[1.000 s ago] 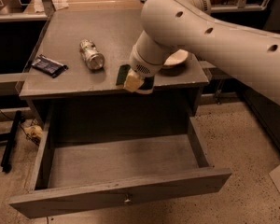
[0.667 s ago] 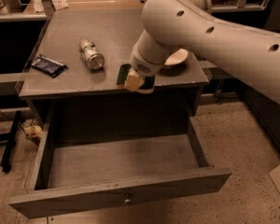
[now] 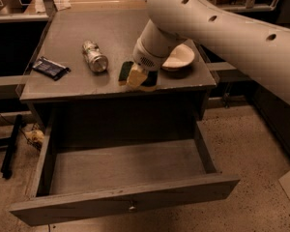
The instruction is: Pick sponge from top drawer and place on counter
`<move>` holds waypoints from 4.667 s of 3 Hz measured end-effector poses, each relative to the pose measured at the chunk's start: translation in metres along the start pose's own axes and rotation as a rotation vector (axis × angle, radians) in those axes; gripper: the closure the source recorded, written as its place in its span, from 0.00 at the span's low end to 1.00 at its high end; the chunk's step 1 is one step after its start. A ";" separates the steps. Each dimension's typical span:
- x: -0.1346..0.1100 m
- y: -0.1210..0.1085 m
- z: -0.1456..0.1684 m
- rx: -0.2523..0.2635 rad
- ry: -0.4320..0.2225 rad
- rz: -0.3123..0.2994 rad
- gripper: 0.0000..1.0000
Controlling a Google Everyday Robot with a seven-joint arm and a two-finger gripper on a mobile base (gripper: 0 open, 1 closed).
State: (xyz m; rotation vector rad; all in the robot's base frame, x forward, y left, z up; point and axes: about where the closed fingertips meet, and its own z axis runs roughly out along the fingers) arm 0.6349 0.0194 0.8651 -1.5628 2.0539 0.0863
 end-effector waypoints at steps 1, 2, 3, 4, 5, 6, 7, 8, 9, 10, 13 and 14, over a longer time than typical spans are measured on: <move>-0.008 -0.006 0.003 -0.028 0.011 0.009 1.00; -0.010 -0.008 0.008 -0.055 0.016 0.020 1.00; -0.013 -0.011 0.019 -0.088 0.003 0.030 1.00; -0.024 -0.018 0.042 -0.135 0.005 0.051 1.00; -0.027 -0.019 0.047 -0.143 0.016 0.047 1.00; -0.028 -0.020 0.050 -0.146 0.027 0.041 1.00; -0.027 -0.023 0.056 -0.149 0.043 0.043 1.00; -0.025 -0.024 0.061 -0.160 0.044 0.026 1.00; -0.025 -0.024 0.061 -0.160 0.044 0.026 0.82; -0.025 -0.024 0.061 -0.160 0.044 0.026 0.59; -0.025 -0.023 0.062 -0.160 0.044 0.026 0.00; -0.025 -0.023 0.062 -0.160 0.044 0.026 0.00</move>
Offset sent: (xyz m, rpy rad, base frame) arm 0.0186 0.0108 -0.0008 0.0089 0.0930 -0.0002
